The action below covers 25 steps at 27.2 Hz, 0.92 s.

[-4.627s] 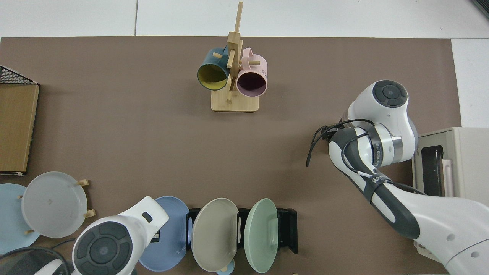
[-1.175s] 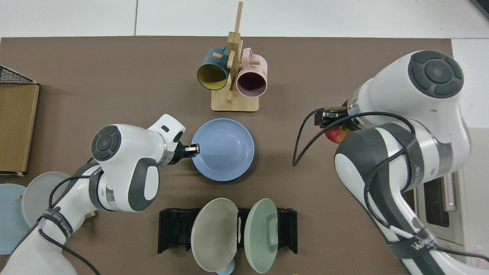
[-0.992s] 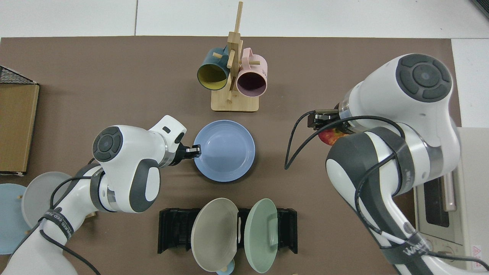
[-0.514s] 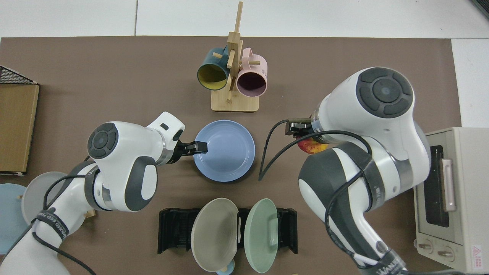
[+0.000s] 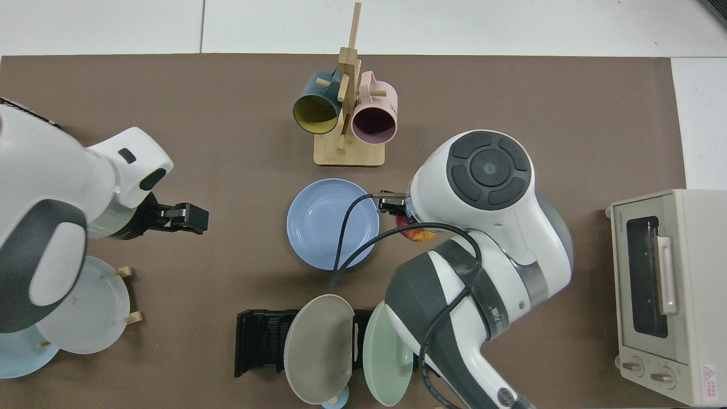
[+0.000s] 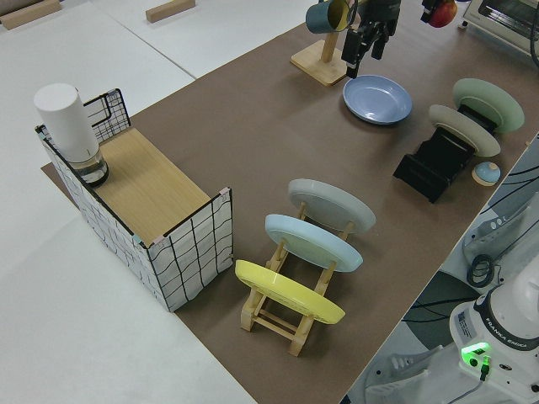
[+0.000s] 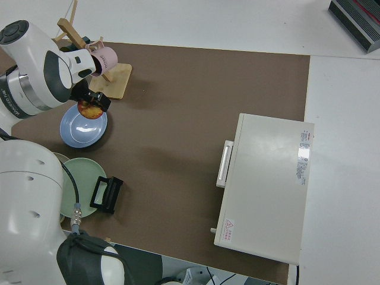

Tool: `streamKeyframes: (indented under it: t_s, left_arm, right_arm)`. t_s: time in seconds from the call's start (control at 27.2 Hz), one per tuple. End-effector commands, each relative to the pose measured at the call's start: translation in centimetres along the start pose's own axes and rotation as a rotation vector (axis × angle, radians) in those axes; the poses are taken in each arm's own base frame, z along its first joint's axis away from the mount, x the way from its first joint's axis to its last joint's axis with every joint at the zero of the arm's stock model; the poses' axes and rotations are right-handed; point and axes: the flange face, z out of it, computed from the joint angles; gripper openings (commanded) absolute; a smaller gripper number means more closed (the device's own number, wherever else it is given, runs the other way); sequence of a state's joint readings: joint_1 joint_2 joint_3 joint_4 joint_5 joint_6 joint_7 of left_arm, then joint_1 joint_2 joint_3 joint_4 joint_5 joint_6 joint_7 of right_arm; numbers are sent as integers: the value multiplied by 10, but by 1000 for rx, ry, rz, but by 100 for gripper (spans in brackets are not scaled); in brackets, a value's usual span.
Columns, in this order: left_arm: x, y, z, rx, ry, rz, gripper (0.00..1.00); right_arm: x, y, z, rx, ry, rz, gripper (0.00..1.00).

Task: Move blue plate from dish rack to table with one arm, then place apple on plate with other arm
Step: 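Withdraw the left gripper while the right gripper carries the apple over the plate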

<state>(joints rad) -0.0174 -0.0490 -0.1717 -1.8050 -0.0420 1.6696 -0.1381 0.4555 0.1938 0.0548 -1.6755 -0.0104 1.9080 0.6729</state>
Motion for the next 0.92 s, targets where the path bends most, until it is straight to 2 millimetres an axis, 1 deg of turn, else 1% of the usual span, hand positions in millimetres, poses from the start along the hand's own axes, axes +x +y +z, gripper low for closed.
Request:
streamKeyframes:
  t_s: [0.0,0.07,0.18,0.26,0.33,0.4,0.44,0.55,0.62,0.66,0.77,0.88]
  left_arm:
    - [-4,-37,-55,16,-25,24,100]
    - [-8,-47,-75,16,-19,17,100]
    - [-11,-51,-100,10,4,11,100]
    - [-8,-55,-107,8,21,7,100]
    - [-3,-62,-115,7,38,11,100]
    - [1,-65,-117,5,47,30,100]
    - [3,-66,-116,5,47,42,100]
    - [5,-66,-116,4,58,60,100]
    - [1,-66,-117,7,61,65,99]
    - [-1,-66,-112,8,49,73,99]
    - [-12,-66,-108,10,30,80,100]
    - [-17,-65,-106,10,13,75,100]
  right_arm:
    - [14,-33,17,15,1,49,0]
    - [14,-45,23,18,4,57,0]
    - [14,-60,38,28,15,78,0]
    - [13,-72,50,29,19,93,0]
    - [12,-85,69,16,8,103,0]
    - [11,-98,83,18,8,107,0]
    - [12,-101,91,19,10,114,0]
    - [6,-118,113,36,22,115,0]
    - [3,-122,120,40,20,112,0]
    - [1,-123,123,38,15,110,0]
    - [-2,-126,129,47,11,108,0]
    - [2,-128,134,79,21,118,0]
